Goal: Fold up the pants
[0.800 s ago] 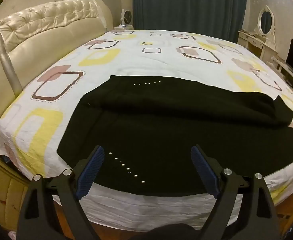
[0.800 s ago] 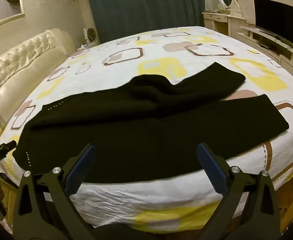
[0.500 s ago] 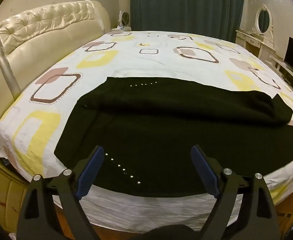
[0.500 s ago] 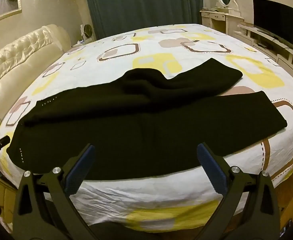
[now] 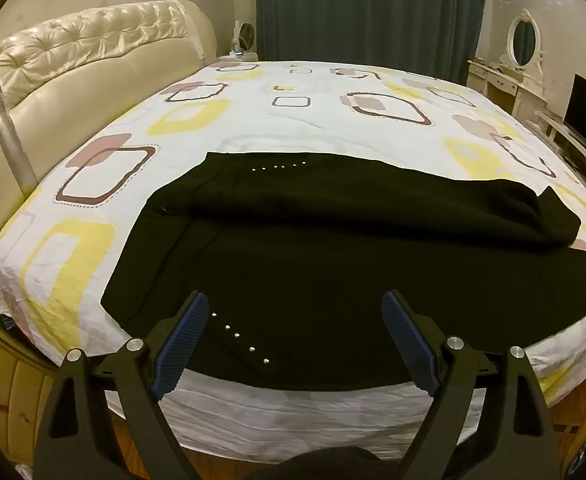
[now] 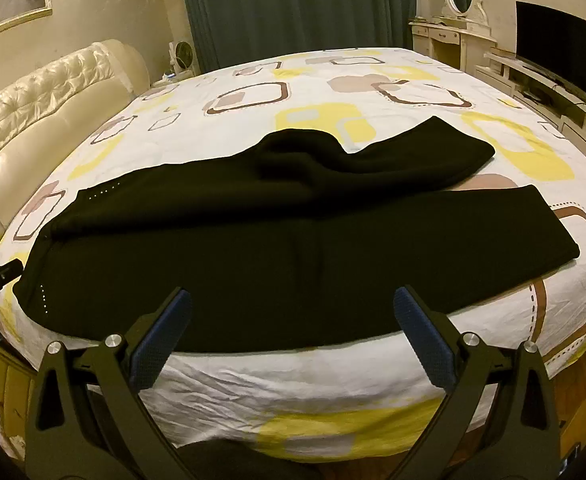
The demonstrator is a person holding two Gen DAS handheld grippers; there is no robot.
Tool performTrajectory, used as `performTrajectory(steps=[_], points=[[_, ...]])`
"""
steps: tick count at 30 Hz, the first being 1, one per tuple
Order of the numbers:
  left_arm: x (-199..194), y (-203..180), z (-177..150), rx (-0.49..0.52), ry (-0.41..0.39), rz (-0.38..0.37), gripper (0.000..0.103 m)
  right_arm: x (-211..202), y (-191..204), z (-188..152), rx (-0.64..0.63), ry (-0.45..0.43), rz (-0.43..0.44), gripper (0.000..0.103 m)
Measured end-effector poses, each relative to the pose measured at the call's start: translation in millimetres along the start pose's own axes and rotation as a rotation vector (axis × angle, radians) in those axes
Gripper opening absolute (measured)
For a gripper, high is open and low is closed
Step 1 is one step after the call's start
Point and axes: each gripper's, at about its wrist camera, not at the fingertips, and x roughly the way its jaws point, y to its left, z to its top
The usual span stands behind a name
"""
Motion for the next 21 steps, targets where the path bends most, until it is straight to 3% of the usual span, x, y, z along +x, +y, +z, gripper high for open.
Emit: performTrajectory(steps=[21], points=[[-0.6,0.2,-2.3,0.005,0.000,0.011,0.088,1.8,0.3,-4.3,0.001,0.006,0.008,0.101]])
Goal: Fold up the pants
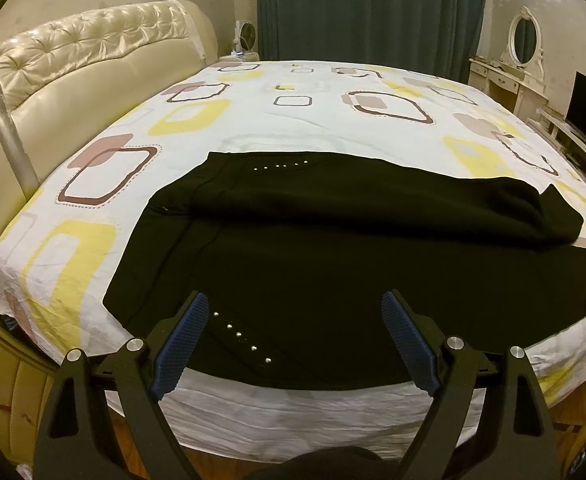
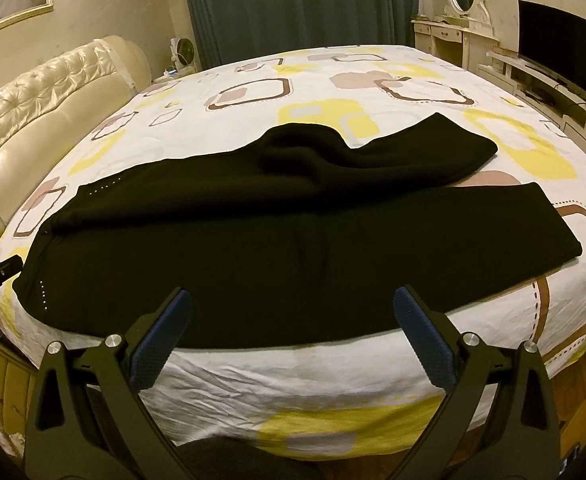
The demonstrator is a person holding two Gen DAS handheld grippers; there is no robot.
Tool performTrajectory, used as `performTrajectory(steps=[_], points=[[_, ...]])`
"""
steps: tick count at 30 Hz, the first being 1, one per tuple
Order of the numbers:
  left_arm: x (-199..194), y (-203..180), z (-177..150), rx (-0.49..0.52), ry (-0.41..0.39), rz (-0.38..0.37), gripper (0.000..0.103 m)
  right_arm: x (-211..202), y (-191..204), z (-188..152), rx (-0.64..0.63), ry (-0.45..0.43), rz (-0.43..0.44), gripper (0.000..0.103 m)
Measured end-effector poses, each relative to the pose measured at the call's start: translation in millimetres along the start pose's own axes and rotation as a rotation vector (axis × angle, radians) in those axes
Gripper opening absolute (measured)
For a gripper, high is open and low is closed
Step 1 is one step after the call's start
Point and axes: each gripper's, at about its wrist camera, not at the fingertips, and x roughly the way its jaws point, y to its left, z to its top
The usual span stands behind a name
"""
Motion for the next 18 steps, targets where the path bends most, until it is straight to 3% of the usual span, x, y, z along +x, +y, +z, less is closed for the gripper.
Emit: performTrajectory(steps=[18], points=[[-1.2,-3.7,-0.2,0.016,-0.003,-0.005,0.088,2.7,1.6,-0.8,-0.006,0.005,0.002,0.101]])
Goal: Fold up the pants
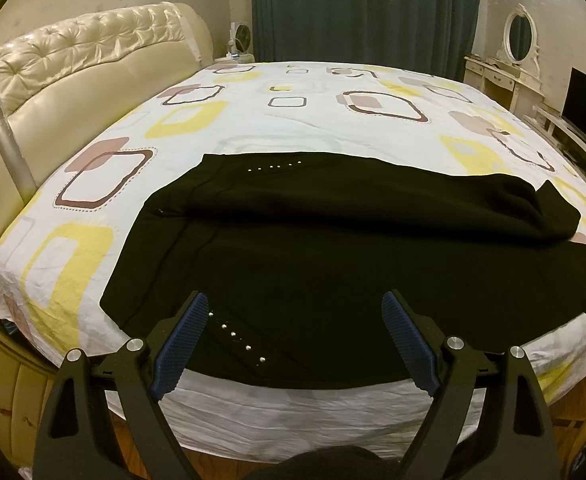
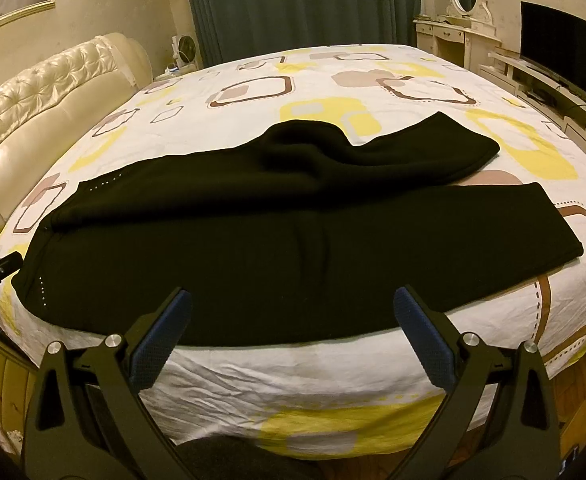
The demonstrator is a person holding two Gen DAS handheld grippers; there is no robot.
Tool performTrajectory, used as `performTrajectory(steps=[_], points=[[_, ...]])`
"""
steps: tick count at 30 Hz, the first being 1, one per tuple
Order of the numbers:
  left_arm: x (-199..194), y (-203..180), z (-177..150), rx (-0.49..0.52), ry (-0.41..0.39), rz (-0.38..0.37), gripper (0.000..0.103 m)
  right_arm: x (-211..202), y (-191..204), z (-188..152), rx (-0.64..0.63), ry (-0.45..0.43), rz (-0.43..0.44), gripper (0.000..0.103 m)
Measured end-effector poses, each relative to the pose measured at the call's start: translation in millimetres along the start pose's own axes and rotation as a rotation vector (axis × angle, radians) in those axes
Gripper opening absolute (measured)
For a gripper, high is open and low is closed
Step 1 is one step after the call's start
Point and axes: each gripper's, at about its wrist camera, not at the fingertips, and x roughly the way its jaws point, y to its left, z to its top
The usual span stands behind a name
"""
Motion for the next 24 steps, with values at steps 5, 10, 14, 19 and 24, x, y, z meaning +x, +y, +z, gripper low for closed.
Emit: performTrajectory(steps=[5,10,14,19,24], points=[[-0.2,-0.4,0.1,0.001,0.000,-0.001,0.088,0.3,0.1,0.1,-0.002,0.002,-0.001,0.101],[0.6,-1.1,0.4,0.002,0.001,-0.003,0.088,0.6,0.4,-0.1,-0.002,0.002,-0.001,0.101],[0.9,-0.9,0.8,0.003,0.002,-0.004,0.088,0.9,0.6,-0.4,-0.002,0.003,-0.002,0.101],[0.8,-1.6,0.6,0.004,0.001,-0.004,0.088,1.3,1.3,-0.4,-0.004,0.003,0.000,0.101],[0.5,-2.0,0.4,0.004,0.000,-0.002,0.088,1.5,2.0,-0.8,-0.005,0.003,-0.002,0.101]])
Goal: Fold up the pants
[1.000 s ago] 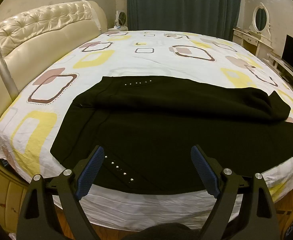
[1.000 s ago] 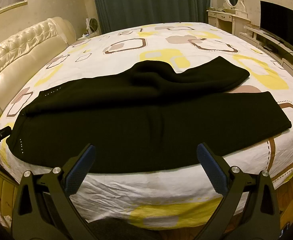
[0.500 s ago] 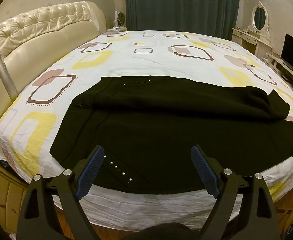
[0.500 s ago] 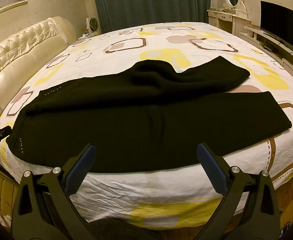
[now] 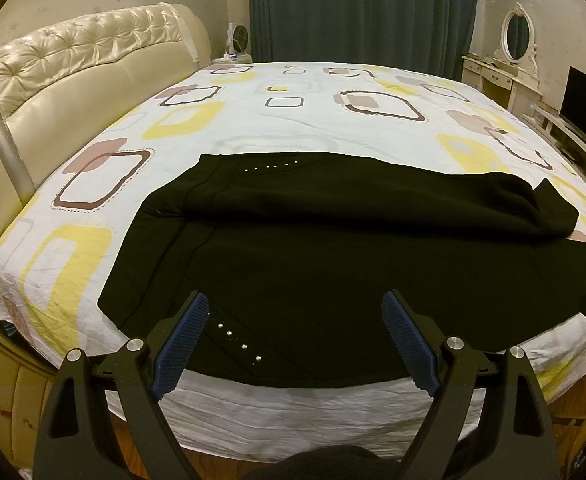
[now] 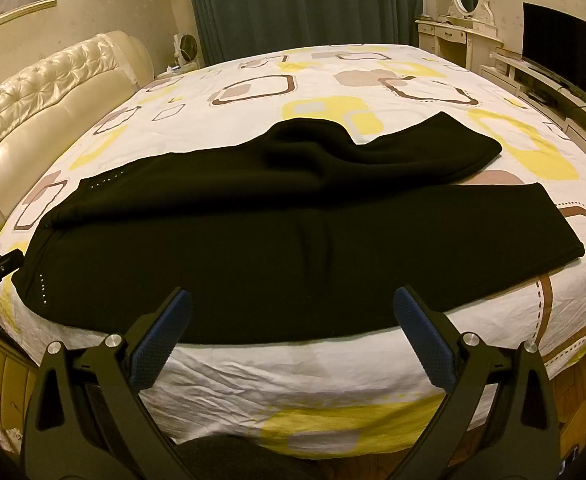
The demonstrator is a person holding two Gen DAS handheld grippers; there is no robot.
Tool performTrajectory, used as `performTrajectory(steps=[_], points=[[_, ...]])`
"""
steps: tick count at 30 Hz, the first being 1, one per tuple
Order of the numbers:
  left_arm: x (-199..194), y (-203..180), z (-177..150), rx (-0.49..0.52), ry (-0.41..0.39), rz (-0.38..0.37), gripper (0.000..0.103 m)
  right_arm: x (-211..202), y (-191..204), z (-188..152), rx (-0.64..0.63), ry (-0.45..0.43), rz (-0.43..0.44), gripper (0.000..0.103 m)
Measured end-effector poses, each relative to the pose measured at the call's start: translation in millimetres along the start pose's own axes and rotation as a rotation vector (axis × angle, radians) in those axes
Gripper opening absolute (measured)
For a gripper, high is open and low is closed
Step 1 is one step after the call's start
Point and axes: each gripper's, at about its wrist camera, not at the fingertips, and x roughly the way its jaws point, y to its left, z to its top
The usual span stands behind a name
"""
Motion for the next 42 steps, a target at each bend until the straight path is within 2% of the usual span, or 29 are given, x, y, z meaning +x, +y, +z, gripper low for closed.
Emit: performTrajectory(steps=[42], points=[[1.1,-8.6,-1.0,0.016,0.000,-0.004,0.088,3.1,2.8,-4.9,-0.008,0.009,0.002,0.101]])
